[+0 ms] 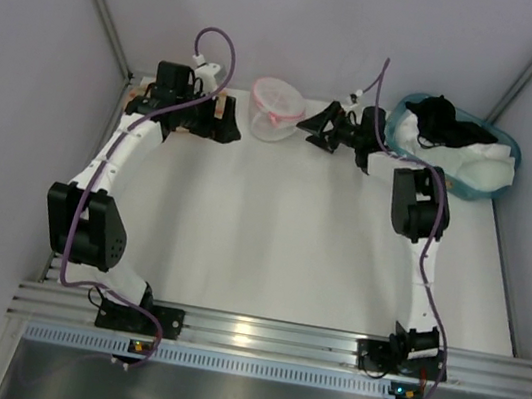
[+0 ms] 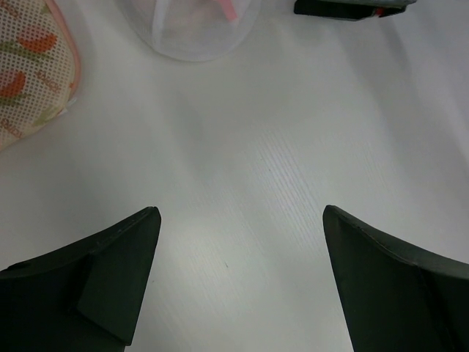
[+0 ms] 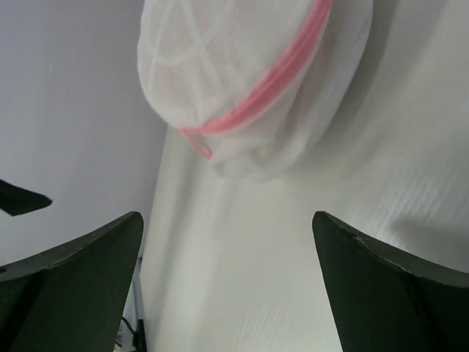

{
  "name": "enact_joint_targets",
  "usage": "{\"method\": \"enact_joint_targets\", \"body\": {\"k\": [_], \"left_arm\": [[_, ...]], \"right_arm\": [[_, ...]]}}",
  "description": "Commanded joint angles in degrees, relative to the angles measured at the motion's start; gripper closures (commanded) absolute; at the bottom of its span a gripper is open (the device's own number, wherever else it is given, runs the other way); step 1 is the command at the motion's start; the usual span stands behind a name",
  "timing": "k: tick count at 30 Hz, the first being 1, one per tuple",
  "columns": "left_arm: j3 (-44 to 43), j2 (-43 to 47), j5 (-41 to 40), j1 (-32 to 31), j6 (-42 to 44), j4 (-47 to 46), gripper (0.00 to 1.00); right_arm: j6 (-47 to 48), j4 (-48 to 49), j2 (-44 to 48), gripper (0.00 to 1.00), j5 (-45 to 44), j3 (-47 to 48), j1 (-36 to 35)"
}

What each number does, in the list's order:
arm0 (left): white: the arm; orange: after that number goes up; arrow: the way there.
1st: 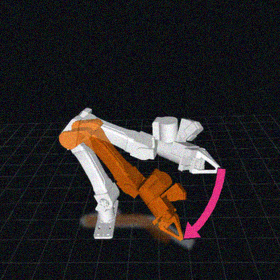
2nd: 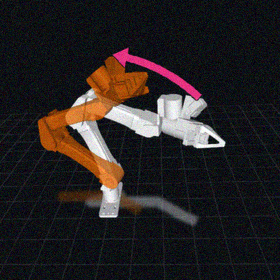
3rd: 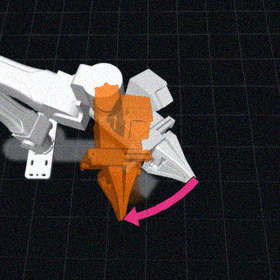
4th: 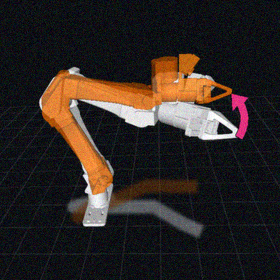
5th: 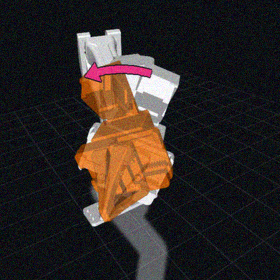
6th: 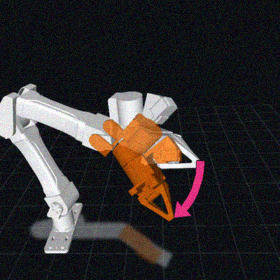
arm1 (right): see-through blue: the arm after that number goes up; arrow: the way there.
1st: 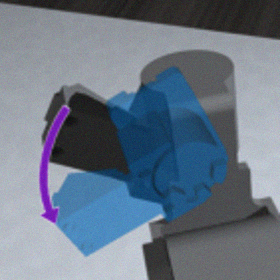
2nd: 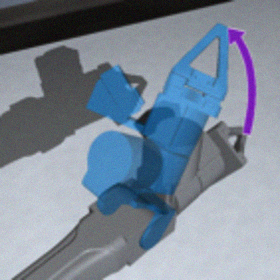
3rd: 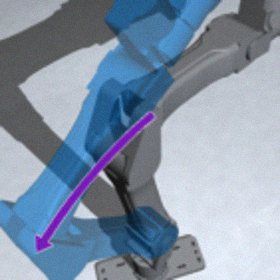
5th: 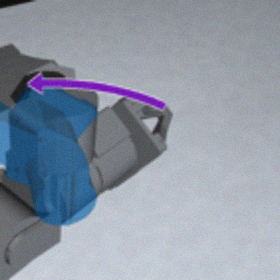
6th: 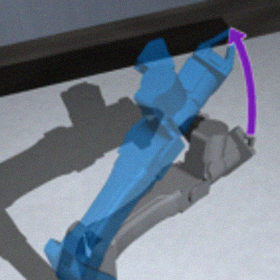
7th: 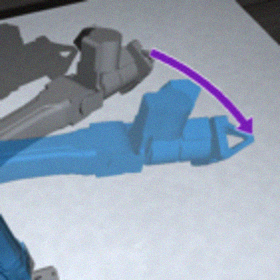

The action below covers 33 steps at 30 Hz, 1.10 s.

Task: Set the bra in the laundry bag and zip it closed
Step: Move the laundry bag to the center of the board, then reset both arms

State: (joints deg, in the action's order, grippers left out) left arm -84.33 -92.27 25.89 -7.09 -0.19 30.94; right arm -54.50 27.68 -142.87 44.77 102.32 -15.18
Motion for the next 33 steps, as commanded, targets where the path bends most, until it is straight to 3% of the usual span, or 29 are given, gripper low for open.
{"method": "enact_joint_targets", "body": {"k": [1, 6, 8, 11, 14, 22, 29, 33], "left_arm": [[0.74, 2.53, 0.04, 0.5, -1.75, 2.11, 0.02], [2.25, 1.57, 2.76, 0.59, -1.22, 7.11, 0.02], [2.51, 0.61, 4.25, 0.59, -0.7, 9.4, 0.02], [4.17, -0.1, 5.57, 0.59, 1.22, 9.4, 0.02], [5.06, -1.5, 1.55, 0.41, 0.89, 9.4, 0.02], [11.82, -0.46, -4.87, 0.06, 3.87, 9.4, 0.02], [19.03, 4.99, -13.49, -0.91, 4.93, 6.33, 0.02], [21.75, 7.36, -13.94, -0.99, 5.19, 6.24, 0.02]], "right_arm": [[6.23, -3.14, 16.61, 0.0, 3.65, -6.59, 3.92], [28.45, -24.39, 29.12, 0.01, 5.41, -13.28, 5.86], [39.22, -37.4, 34.83, 0.01, 4.54, -14.43, 6.04], [50.14, -51.73, 40.81, 0.01, 2.26, -16.8, 6.04], [57.65, -62.37, 45.47, 0.01, -0.65, -19.87, 6.04], [63.81, -63.36, 60.41, 0.01, -4.87, -37.01, 5.86], [67.33, -62.75, 65.96, 0.01, -9.26, -44.92, 4.37], [68.39, -62.75, 66.75, 0.01, -10.32, -47.3, 3.4]]}}
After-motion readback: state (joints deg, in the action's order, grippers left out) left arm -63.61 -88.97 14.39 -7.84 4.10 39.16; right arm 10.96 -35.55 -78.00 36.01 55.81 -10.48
